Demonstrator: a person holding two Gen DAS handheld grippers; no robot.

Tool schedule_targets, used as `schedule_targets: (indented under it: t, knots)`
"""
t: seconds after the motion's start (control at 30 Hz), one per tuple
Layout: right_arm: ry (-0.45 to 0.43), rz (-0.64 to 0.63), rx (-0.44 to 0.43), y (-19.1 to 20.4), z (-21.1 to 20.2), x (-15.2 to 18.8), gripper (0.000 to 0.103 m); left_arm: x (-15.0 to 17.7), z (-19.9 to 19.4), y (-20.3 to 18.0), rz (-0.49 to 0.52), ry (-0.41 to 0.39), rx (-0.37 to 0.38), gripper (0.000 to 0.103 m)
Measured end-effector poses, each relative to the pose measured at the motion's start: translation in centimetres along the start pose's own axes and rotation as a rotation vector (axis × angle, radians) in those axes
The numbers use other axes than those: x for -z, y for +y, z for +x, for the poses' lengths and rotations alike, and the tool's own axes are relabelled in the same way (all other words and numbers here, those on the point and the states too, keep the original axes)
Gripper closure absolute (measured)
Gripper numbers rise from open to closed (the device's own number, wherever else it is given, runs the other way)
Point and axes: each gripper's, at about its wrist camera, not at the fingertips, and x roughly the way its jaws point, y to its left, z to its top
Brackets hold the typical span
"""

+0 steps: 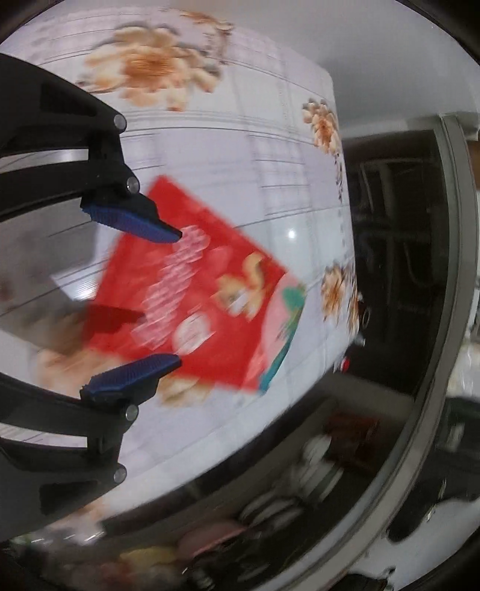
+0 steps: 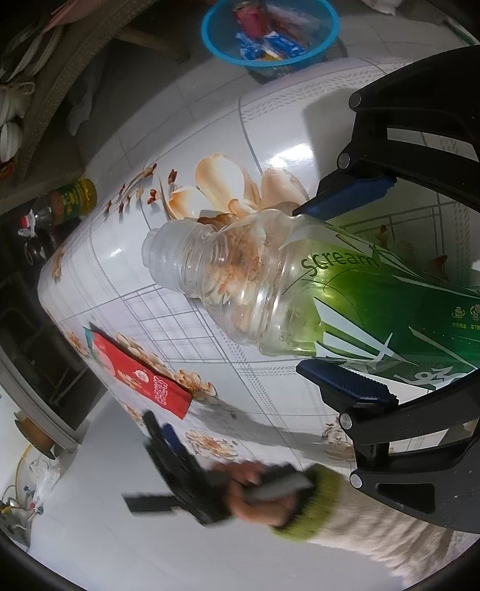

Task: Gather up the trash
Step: 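Grasp the red snack bag with the left gripper while the right gripper holds the bottle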

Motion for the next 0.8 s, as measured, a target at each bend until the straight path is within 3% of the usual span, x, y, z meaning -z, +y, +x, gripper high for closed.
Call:
schedule_targets:
  t: [0.07,0.17,0.2,0.37,0.57,0.8]
  knots:
    - [0.000,0.001,-0.004,-0.1,-0.1,0.0,0.032,-0.7,1.7,0.1,0.033,0.024,-0.039,0.043]
    - [0.002,0.000,-0.006,-0.2,-0.2,0.0,0.032,0.2,4.7,-0.3,0.112,0.130,-0.120,0.049]
    - [0.001,0.000,-0.009,-0.2,-0.2,0.0,0.032,0.7,4.6,-0.4,0.137,0.099,-0.135,0.049]
    - [0.004,-0.002,-0.021,-0.5,-0.3,-0.1,0.032,3.0,4.0,-0.1,0.139,0.096,-0.123,0.049]
    - [0.003,0.004,-0.034,-0.8,-0.3,0.0,0.032,7.6,1.0,-0.7,0.151,0.118,-0.101,0.049]
    - [0.008,-0.013,-0.016,-0.4,-0.2,-0.2,0.032,16.9,-6.6,-3.7,0.154,0.128,-0.069,0.049]
